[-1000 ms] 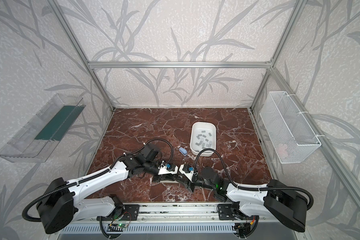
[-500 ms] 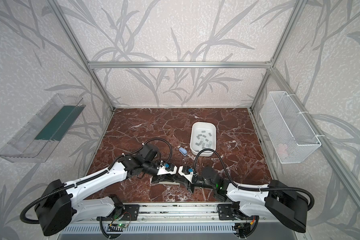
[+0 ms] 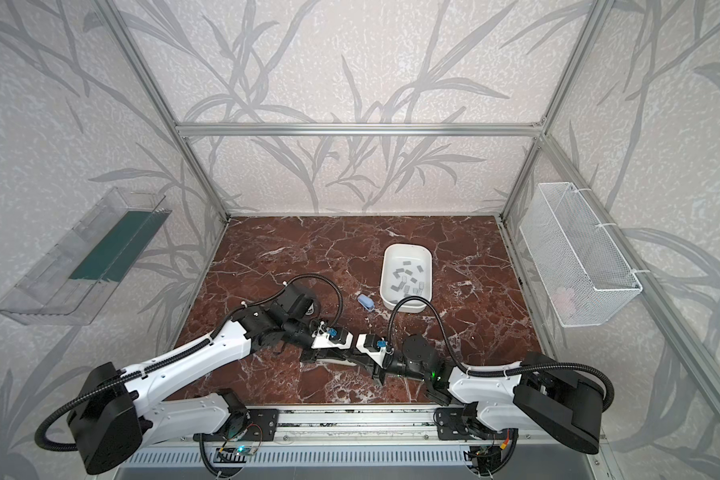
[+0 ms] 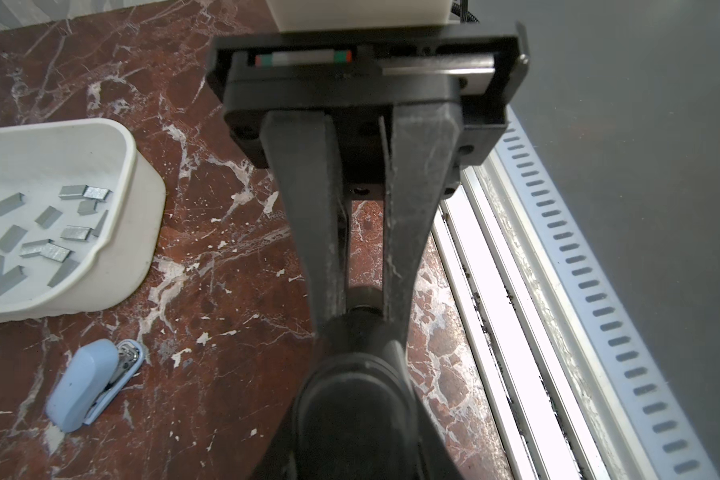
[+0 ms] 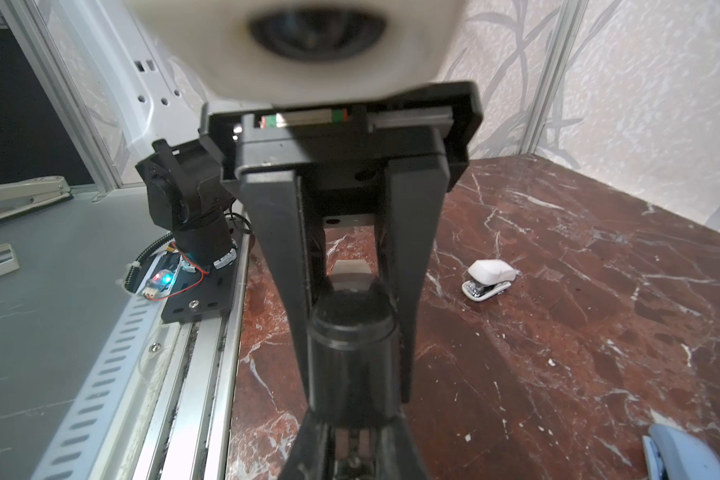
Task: Load the staples into the stapler
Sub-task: 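Pull the stapler top and base apart with both grippers, opening it flat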
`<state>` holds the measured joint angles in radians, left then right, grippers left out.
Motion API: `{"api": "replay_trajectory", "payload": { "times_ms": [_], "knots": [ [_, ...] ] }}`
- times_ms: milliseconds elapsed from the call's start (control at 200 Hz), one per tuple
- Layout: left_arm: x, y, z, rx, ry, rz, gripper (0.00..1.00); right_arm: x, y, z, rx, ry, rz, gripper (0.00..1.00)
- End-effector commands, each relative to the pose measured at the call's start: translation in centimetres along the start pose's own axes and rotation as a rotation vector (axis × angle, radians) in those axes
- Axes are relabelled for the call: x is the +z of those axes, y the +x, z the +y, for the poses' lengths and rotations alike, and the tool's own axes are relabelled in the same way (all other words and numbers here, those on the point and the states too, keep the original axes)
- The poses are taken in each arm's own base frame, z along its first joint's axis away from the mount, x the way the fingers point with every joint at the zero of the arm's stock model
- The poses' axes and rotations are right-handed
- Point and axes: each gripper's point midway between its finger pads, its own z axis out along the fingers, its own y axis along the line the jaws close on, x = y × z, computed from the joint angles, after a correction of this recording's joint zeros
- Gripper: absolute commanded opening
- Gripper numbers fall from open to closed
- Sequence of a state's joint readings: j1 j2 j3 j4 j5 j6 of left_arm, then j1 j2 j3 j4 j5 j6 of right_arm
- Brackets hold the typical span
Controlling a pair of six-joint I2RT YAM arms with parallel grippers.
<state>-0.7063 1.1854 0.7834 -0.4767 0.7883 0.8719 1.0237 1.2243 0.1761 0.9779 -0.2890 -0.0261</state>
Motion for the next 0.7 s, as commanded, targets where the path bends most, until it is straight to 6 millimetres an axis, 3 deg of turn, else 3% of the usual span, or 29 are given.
{"api": "replay_trajectory", "payload": {
  "times_ms": [0, 70, 325, 505, 695],
  "knots": [
    [-3.9, -4.6, 1.4, 0.138, -0.084, -0.145, 0.00, -2.1, 8.3, -0.4, 0.089, 0.059, 0.260, 0.00],
    [-4.6, -4.6, 1.2, 0.133, -0.076, -0.182, 0.00, -2.1, 8.5, 0.8, 0.083, 0.019, 0.264, 0.00],
    [-4.8, -3.7, 1.2, 0.113, -0.086, -0.174, 0.00, -2.0, 9.6, 0.2, 0.078, 0.054, 0.307, 0.00],
    [-4.4, -1.7, 5.2, 0.048, -0.294, -0.117, 0.00, -1.8, 9.1, 0.8, 0.074, 0.054, 0.299, 0.00],
    [-4.9, -1.2, 6.8, 0.072, -0.423, -0.125, 0.00, -1.3, 8.4, 2.5, 0.046, 0.028, 0.286, 0.00]
  ]
}}
